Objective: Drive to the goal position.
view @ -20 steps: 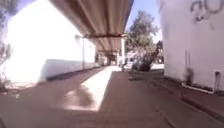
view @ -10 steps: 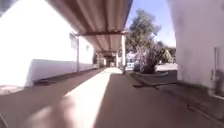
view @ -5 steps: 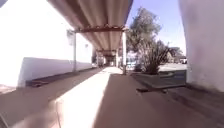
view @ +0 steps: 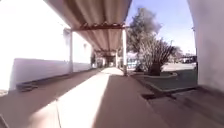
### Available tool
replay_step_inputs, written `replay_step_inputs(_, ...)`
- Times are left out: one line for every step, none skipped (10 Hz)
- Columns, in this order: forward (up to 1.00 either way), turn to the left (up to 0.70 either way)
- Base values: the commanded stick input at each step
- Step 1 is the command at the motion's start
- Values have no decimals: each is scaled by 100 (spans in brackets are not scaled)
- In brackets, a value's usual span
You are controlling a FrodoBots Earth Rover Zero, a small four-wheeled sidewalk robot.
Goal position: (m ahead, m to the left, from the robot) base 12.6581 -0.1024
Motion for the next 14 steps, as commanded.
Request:
replay_step_inputs(85, 0)
replay_step_inputs(85, 0)
replay_step_inputs(85, 0)
replay_step_inputs(85, 0)
replay_step_inputs(85, 0)
replay_step_inputs(85, 0)
replay_step_inputs(85, 0)
replay_step_inputs(85, 0)
replay_step_inputs(85, 0)
replay_step_inputs(85, 0)
replay_step_inputs(85, 0)
replay_step_inputs(85, 0)
replay_step_inputs(85, 0)
replay_step_inputs(85, 0)
